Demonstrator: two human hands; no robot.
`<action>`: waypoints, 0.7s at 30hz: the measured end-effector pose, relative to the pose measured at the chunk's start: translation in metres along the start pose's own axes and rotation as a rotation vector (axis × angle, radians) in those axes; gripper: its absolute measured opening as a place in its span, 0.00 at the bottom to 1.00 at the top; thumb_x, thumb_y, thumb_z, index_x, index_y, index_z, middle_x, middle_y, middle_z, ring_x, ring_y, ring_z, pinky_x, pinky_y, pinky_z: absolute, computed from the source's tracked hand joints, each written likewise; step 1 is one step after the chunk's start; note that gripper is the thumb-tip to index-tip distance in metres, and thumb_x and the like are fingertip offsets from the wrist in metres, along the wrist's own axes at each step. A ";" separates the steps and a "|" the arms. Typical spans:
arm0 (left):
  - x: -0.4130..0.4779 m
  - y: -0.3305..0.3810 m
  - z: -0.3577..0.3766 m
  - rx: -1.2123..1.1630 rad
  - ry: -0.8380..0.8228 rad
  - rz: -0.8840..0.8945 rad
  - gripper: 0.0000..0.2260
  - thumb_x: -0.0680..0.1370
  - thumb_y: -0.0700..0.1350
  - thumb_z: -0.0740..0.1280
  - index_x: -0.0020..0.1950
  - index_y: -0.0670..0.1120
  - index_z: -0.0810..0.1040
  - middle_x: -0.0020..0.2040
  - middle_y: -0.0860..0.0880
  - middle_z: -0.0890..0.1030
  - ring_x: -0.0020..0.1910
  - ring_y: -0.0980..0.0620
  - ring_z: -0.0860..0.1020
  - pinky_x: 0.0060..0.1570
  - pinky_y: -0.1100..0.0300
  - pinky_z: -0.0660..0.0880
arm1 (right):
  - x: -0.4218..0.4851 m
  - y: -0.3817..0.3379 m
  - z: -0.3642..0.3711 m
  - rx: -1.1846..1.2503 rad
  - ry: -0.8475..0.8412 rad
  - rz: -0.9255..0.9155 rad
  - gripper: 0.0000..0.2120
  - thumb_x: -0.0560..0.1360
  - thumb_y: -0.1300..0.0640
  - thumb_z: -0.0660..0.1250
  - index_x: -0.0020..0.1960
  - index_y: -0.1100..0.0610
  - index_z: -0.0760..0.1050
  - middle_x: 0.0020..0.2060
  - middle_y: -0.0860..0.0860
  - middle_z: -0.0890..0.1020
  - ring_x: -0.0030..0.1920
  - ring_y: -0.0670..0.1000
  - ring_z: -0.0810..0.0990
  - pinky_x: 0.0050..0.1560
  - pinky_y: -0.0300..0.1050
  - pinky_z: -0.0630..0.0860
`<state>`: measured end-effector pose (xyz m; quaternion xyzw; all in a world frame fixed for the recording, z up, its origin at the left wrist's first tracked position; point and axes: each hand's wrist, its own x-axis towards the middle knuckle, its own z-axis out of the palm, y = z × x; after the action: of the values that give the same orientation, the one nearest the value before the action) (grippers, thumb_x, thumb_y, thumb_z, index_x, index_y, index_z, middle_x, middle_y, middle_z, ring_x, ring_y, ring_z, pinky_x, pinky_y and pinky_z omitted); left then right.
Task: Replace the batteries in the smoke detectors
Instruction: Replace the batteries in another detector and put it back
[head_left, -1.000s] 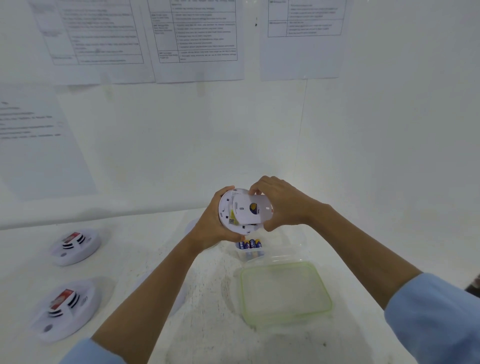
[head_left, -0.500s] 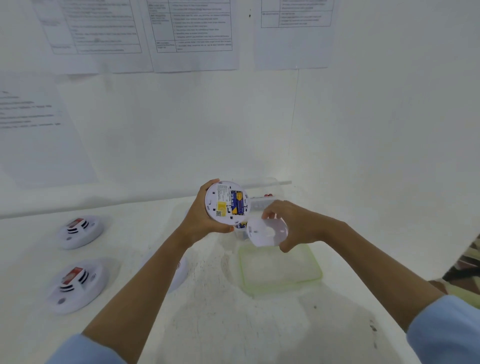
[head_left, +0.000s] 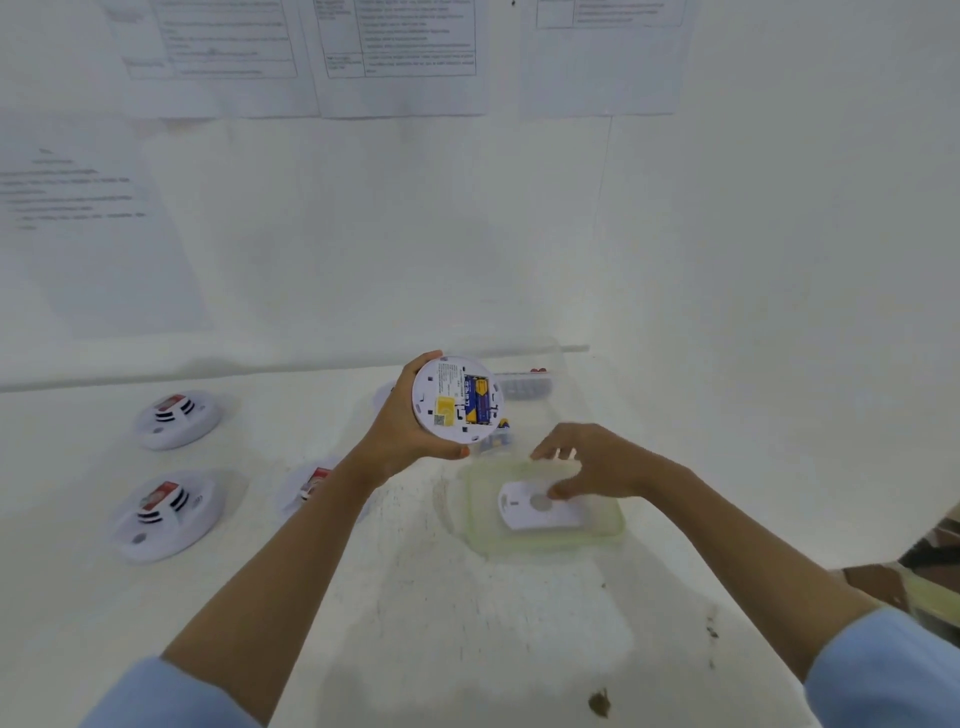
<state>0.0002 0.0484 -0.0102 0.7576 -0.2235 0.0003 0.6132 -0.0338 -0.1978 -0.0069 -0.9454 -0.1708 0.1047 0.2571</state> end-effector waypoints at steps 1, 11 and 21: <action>-0.001 0.001 0.001 -0.001 0.002 0.000 0.44 0.55 0.34 0.77 0.66 0.52 0.62 0.61 0.54 0.72 0.60 0.59 0.73 0.49 0.67 0.76 | 0.000 -0.003 -0.004 0.073 0.132 -0.074 0.14 0.69 0.60 0.73 0.53 0.54 0.77 0.48 0.51 0.77 0.45 0.48 0.74 0.49 0.41 0.71; -0.002 0.015 0.022 -0.072 -0.017 0.007 0.44 0.57 0.31 0.75 0.68 0.48 0.61 0.61 0.51 0.72 0.54 0.63 0.77 0.45 0.66 0.77 | 0.032 -0.046 -0.022 0.137 0.343 -0.289 0.22 0.68 0.55 0.74 0.61 0.52 0.77 0.68 0.50 0.68 0.65 0.48 0.68 0.60 0.36 0.68; 0.023 0.002 0.014 -0.089 -0.042 -0.033 0.44 0.56 0.31 0.75 0.68 0.48 0.61 0.59 0.52 0.73 0.51 0.64 0.77 0.41 0.65 0.78 | 0.059 -0.039 -0.037 -0.213 0.247 -0.300 0.19 0.74 0.51 0.68 0.63 0.55 0.75 0.69 0.53 0.66 0.63 0.53 0.71 0.60 0.40 0.67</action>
<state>0.0158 0.0275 -0.0051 0.7332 -0.2236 -0.0355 0.6413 0.0209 -0.1610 0.0380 -0.9369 -0.2867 -0.0702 0.1873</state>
